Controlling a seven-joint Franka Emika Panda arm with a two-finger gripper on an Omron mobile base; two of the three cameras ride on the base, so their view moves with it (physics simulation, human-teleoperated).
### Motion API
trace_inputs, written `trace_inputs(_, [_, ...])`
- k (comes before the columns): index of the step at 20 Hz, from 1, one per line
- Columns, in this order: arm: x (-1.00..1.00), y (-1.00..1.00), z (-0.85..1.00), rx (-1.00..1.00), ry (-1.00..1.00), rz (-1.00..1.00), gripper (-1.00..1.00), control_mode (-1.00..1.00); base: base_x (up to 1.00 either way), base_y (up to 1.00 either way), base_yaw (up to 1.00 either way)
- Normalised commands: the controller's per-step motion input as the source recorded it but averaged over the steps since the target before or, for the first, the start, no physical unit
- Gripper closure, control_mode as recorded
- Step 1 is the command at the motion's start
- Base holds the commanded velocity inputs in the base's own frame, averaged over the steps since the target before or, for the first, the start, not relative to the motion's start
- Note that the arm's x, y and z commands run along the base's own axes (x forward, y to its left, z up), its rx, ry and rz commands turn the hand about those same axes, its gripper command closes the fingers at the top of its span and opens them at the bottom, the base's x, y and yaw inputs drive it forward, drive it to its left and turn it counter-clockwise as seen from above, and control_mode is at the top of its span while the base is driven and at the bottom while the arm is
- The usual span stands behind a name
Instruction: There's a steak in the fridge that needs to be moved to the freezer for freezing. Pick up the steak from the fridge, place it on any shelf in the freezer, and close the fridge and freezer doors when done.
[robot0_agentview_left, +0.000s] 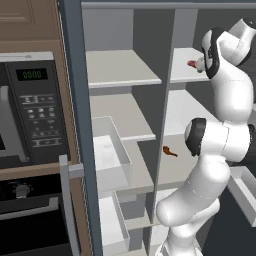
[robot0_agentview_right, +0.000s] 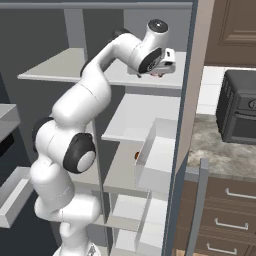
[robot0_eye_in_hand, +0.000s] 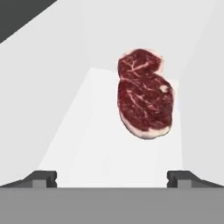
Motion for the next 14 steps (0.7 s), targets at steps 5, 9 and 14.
trace_inputs(5, [0.46, -0.19, -0.23, 0.0, 0.01, 0.01, -1.0, -1.0, 0.0, 0.0, 0.0])
trace_inputs(9, [0.45, -0.02, -0.21, 0.0, 0.0, 0.0, -1.0, -1.0, 0.0, 0.0, 0.0])
trace_inputs(14, [0.48, -0.01, -0.26, 0.0, 0.0, 0.0, -1.0, -1.0, 0.0, 0.0, 0.0])
